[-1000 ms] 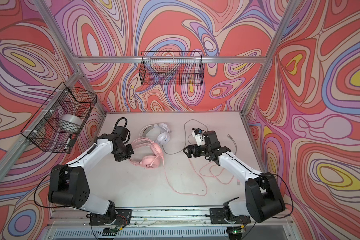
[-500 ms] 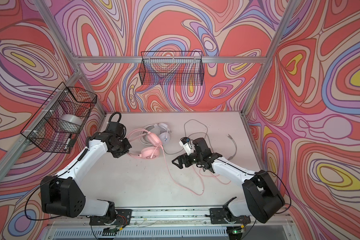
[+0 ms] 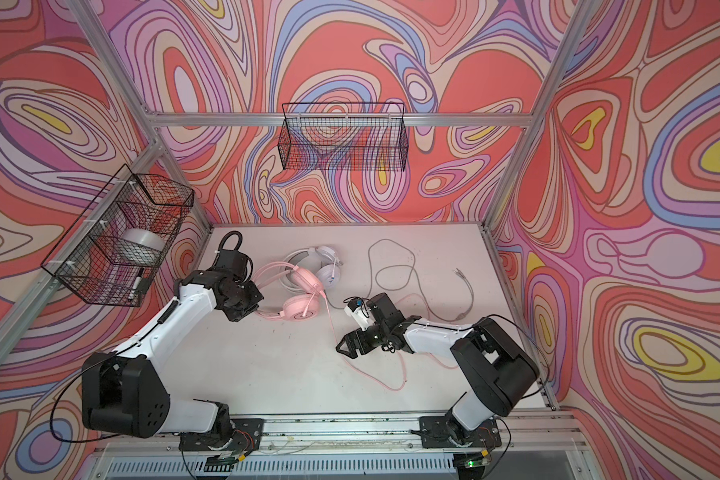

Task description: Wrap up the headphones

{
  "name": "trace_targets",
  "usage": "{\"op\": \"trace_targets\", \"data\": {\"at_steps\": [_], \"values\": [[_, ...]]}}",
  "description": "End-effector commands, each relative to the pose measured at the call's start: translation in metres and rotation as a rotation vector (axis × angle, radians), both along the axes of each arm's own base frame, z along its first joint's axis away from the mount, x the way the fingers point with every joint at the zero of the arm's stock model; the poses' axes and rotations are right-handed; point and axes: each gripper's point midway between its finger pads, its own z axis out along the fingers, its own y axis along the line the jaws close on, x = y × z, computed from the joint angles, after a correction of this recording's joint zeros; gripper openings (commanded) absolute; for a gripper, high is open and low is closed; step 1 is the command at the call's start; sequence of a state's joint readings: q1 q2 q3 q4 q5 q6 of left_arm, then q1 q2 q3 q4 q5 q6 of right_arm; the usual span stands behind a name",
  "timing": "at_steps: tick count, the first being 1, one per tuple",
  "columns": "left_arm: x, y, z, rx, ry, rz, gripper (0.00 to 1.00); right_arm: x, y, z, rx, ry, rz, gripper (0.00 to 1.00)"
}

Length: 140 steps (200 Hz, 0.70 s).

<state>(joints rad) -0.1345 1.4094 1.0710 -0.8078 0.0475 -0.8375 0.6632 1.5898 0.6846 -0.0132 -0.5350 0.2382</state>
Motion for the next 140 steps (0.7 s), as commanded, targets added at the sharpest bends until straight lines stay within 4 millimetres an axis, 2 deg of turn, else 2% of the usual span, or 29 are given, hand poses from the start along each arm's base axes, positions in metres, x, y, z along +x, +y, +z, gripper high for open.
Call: {"op": "trace_targets", "data": {"at_steps": [1, 34, 87, 124, 140], "values": [[0.001, -0.003, -0.006, -0.051, -0.020, 0.043, 0.00, 0.002, 0.001, -0.010, -0.036, 0.006, -0.017, 0.89], [-0.018, -0.001, -0.041, -0.049, 0.051, 0.060, 0.00, 0.005, -0.006, -0.014, -0.065, 0.000, -0.053, 0.88], [-0.044, 0.002, -0.083, -0.046, 0.127, 0.090, 0.00, 0.011, -0.011, -0.012, -0.098, -0.031, -0.080, 0.88], [-0.053, 0.003, -0.098, -0.037, 0.161, 0.092, 0.10, 0.019, -0.010, -0.003, -0.092, -0.063, -0.098, 0.88], [-0.056, 0.005, -0.102, -0.028, 0.173, 0.090, 0.18, 0.020, -0.010, -0.001, -0.091, -0.070, -0.103, 0.88]]}}
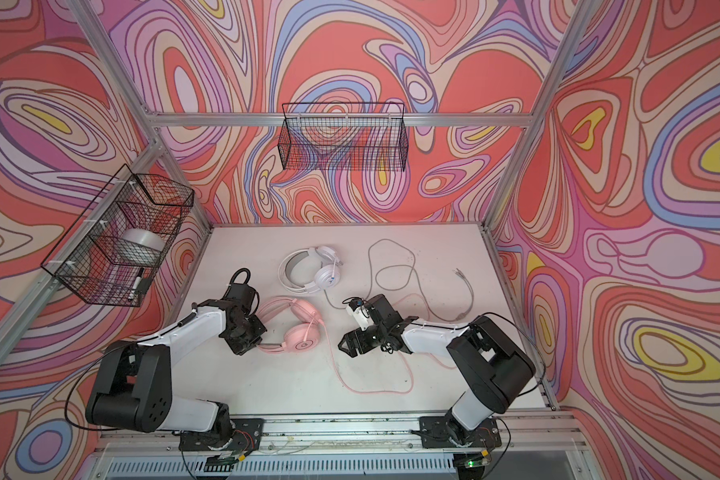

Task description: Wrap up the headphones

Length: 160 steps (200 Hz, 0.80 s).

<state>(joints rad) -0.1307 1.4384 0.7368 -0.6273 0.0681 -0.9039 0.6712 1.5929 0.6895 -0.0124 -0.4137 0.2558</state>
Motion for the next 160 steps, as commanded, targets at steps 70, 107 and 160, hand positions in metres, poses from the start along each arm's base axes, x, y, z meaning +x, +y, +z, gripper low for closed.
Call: {"op": "trace_targets", "data": {"at_steps": [70, 107, 160], "values": [[-0.004, 0.004, -0.008, 0.015, 0.015, -0.003, 0.61, 0.018, 0.002, 0.013, -0.025, -0.067, -0.037, 0.88], [0.005, 0.015, 0.004, 0.109, 0.034, -0.137, 0.73, 0.025, 0.007, 0.018, -0.015, -0.083, -0.036, 0.88], [0.026, 0.017, 0.002, 0.153, 0.047, -0.287, 0.67, 0.025, 0.004, 0.018, -0.030, -0.091, -0.036, 0.88]]}}
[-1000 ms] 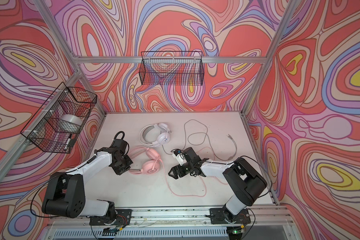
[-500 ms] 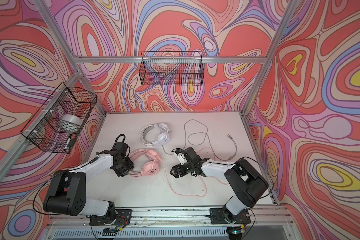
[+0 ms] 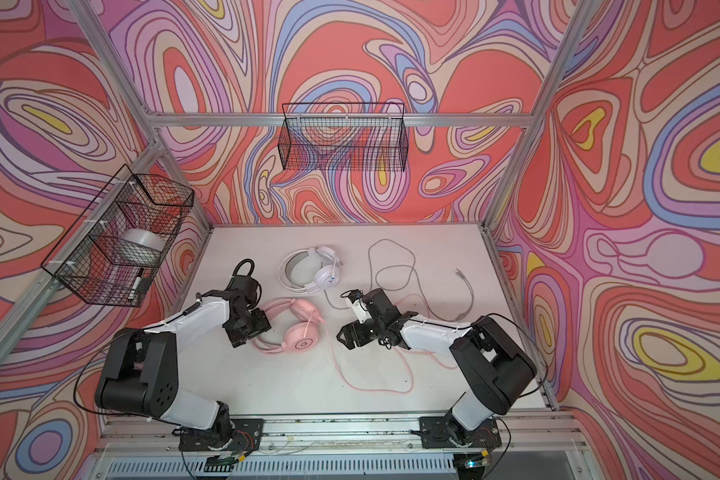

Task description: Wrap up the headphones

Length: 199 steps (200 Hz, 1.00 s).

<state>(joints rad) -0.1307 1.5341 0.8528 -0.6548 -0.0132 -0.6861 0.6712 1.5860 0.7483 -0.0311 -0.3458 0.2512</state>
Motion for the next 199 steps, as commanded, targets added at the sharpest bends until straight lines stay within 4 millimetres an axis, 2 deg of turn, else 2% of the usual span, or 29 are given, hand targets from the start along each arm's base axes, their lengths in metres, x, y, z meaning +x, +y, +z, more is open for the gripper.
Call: {"op": "trace_targets", "data": {"at_steps": [1, 29, 61, 108, 181, 199], "values": [[-0.002, 0.006, -0.005, 0.045, 0.054, -0.082, 0.67, 0.003, 0.001, 0.001, -0.017, -0.019, 0.002, 0.88], [-0.008, 0.001, -0.017, 0.017, 0.112, -0.105, 0.58, 0.002, -0.002, 0.002, -0.027, -0.022, -0.002, 0.88], [-0.018, 0.000, -0.023, 0.009, 0.135, -0.114, 0.54, 0.002, -0.004, 0.001, -0.034, -0.023, -0.004, 0.88], [-0.023, 0.005, -0.029, 0.035, 0.159, -0.117, 0.35, 0.003, -0.003, 0.001, -0.033, -0.028, 0.000, 0.88], [-0.018, 0.001, -0.015, 0.008, 0.112, -0.067, 0.01, -0.011, -0.007, -0.007, -0.080, 0.005, 0.076, 0.88], [-0.014, -0.001, -0.006, -0.007, 0.092, -0.072, 0.00, -0.014, -0.011, -0.005, -0.100, 0.001, 0.092, 0.88]]}}
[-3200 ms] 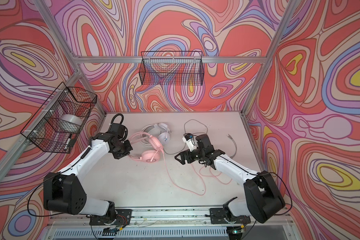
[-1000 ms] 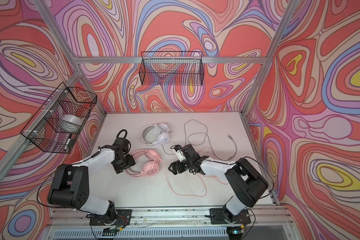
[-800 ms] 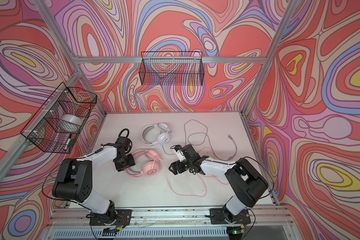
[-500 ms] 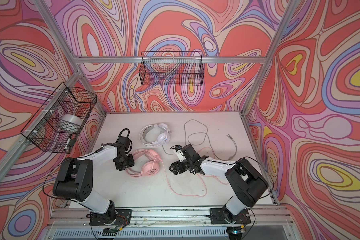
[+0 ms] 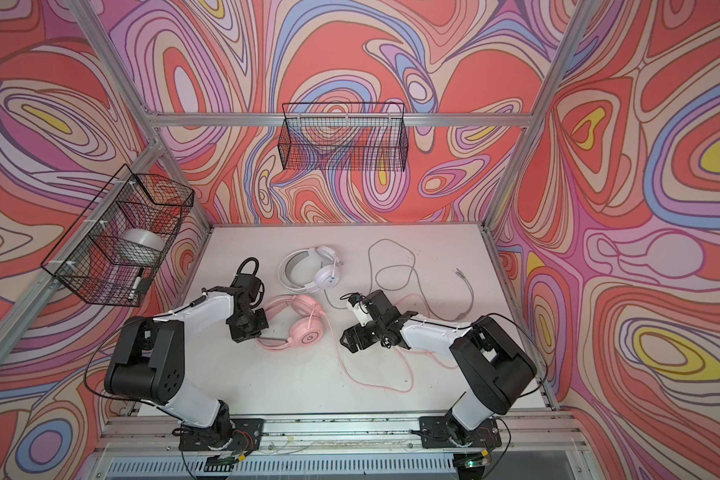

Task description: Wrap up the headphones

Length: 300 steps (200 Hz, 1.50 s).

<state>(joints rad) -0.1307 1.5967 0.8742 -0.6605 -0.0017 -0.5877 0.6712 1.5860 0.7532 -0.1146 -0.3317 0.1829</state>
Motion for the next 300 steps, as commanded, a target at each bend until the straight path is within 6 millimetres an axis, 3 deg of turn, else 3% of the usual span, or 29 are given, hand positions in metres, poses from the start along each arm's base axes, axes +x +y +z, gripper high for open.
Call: {"op": "trace_targets", "data": {"at_steps": [1, 106, 159, 216, 300], "values": [[-0.014, 0.000, 0.005, -0.013, 0.041, 0.028, 0.00, -0.005, 0.000, 0.006, -0.026, -0.011, 0.052, 0.88], [0.021, -0.016, 0.067, -0.113, -0.105, 0.041, 0.00, -0.034, 0.016, 0.026, 0.172, 0.048, 0.096, 0.88], [0.028, -0.022, 0.086, -0.154, -0.154, 0.058, 0.00, -0.034, 0.017, -0.001, 0.153, 0.086, 0.071, 0.86], [0.040, -0.015, 0.117, -0.159, -0.223, 0.076, 0.00, -0.030, 0.020, -0.026, 0.122, 0.116, 0.076, 0.81], [0.062, 0.003, 0.140, -0.161, -0.306, 0.143, 0.00, -0.049, 0.007, -0.033, 0.103, 0.168, 0.074, 0.62]]}}
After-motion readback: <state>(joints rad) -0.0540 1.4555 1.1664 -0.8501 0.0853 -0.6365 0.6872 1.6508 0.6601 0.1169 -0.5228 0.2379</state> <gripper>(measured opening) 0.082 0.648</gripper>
